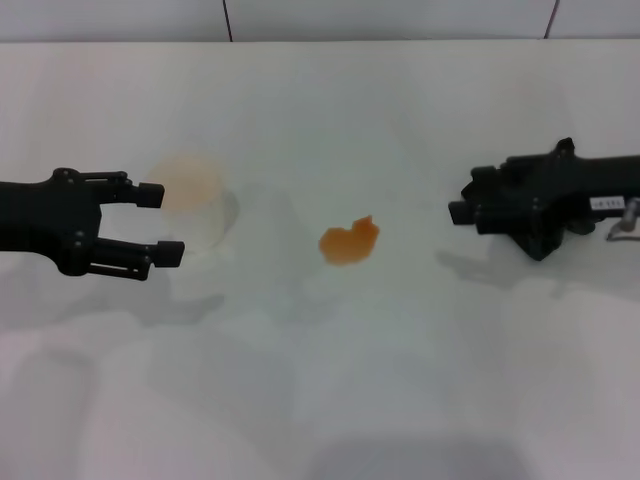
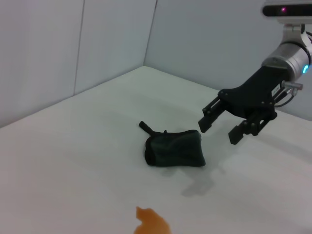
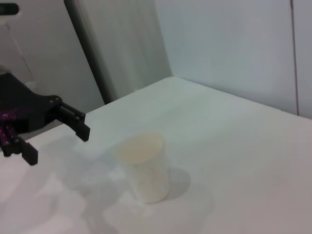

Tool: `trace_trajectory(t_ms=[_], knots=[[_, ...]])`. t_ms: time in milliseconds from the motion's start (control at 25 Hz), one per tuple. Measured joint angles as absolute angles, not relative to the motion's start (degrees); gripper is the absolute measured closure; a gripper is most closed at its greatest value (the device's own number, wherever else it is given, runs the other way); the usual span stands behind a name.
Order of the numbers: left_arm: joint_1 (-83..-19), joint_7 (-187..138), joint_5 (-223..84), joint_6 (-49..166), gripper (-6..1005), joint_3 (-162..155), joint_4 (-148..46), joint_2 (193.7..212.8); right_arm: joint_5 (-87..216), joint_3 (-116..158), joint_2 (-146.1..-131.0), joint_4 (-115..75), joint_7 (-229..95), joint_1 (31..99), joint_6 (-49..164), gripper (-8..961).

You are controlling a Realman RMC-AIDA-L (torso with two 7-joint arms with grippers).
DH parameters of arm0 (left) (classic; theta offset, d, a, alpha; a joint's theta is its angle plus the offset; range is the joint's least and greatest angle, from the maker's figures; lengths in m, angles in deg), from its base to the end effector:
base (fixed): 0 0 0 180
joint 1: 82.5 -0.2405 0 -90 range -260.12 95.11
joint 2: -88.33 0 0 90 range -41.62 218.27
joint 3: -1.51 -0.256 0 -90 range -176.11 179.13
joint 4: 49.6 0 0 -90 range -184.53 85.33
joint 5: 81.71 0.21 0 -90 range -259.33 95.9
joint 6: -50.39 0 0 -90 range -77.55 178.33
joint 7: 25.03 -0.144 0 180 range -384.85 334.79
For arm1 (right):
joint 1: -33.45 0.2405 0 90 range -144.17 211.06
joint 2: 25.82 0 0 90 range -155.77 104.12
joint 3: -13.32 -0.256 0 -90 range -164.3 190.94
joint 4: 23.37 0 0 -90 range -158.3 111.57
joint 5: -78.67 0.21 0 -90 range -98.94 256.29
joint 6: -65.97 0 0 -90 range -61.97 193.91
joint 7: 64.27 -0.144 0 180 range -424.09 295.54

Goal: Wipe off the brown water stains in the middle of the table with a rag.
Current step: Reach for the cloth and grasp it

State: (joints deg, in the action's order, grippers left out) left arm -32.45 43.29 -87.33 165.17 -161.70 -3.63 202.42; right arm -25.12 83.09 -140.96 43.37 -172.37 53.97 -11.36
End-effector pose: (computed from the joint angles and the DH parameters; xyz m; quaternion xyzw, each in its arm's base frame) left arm -0.2655 0.3284 0.0737 -0.9646 -0.1925 -0.1639 0.0748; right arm 0.2166 0.3406 0.0276 -0.9448 0.2375 0.1635 0.1557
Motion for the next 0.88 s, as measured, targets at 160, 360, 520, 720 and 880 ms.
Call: trace_trajectory(t_ms=[160,360,520,720,880], knots=[[-32.71,42.85,-87.26,165.17,107,-161.7,-3.63,202.5,-25.5,83.05,-140.86,42.53,-173.4,56.01,-11.36,387],[-33.08,42.26,-87.1,165.17,107,-161.7,-3.64,202.66,-29.51,82.61,-140.65,41.58,-176.58,58.88,-11.31,388],[-32.92,42.06,-87.18,165.19,107,-161.7,-3.63,203.11,-33.89,82.57,-140.66,41.92,-180.12,61.19,-11.59,388],[-33.13,42.03,-87.23,165.22,107,-161.71,-3.63,203.18,-40.07,82.58,-140.34,42.02,-186.05,64.49,-11.87,389],[-32.55,42.03,-87.06,165.24,107,-161.71,-3.63,203.24,-43.65,82.47,-139.48,41.91,-190.5,66.39,-12.31,389]])
